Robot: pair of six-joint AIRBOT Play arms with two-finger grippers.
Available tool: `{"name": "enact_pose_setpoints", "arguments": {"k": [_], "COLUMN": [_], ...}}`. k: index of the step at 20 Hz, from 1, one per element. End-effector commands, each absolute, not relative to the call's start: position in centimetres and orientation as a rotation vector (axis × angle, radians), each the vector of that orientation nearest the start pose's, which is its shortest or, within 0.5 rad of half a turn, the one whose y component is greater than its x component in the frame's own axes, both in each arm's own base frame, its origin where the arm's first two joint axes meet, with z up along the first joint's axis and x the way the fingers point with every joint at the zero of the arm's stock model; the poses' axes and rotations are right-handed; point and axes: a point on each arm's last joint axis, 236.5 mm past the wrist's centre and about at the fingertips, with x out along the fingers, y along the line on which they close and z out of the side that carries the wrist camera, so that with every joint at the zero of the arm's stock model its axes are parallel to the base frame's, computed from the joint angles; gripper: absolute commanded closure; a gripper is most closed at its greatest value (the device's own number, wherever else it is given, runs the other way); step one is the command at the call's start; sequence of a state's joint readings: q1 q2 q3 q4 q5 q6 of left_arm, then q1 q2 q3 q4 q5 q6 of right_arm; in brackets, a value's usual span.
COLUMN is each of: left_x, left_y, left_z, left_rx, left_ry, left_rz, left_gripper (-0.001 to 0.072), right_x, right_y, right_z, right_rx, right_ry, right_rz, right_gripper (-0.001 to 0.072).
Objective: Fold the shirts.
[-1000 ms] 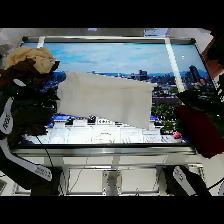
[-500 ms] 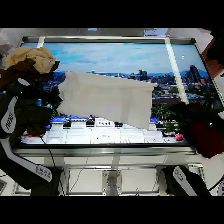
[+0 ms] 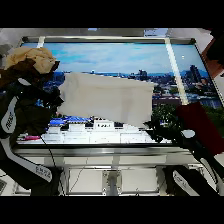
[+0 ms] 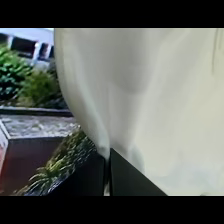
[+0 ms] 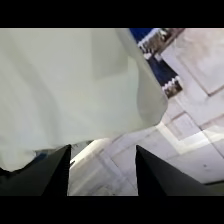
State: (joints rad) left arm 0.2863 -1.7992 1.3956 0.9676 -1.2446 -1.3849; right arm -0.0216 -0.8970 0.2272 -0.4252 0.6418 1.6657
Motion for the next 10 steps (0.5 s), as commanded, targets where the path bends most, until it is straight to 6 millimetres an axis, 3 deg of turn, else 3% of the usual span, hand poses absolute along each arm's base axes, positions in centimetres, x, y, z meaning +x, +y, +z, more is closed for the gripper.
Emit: {"name": "enact_pose_setpoints", "arguments": {"k": [1,5,6,9,10], "left_x": [43.8,43.8,43.8,43.7,43.7], "left_y": [-0.4,-0.4,-0.4,-0.5,-0.6], "left_z": [-9.3,-9.3,-9.3,-9.2,-8.9], "left_rx": [-0.679,-0.663,-0.659,-0.659,-0.655], "left_ry": [1.457,1.453,1.452,1.454,1.456], "left_rz": [-0.204,-0.218,-0.222,-0.228,-0.243], "left_gripper": [0.0693,0.0693,0.0693,0.0693,0.0693], "right_x": [27.8,28.0,27.9,28.3,28.8], "right_y": [11.6,11.0,10.9,10.9,11.0], "right_z": [-10.1,-11.5,-11.7,-11.5,-10.9], "right_rx": [1.341,1.385,1.390,1.379,1.353], "right_ry": [1.045,1.041,1.046,1.034,1.026], "right_rz": [-0.217,-0.297,-0.306,-0.296,-0.264], "right_gripper": [0.0264,0.0266,0.0315,0.0686,0.0682]}}
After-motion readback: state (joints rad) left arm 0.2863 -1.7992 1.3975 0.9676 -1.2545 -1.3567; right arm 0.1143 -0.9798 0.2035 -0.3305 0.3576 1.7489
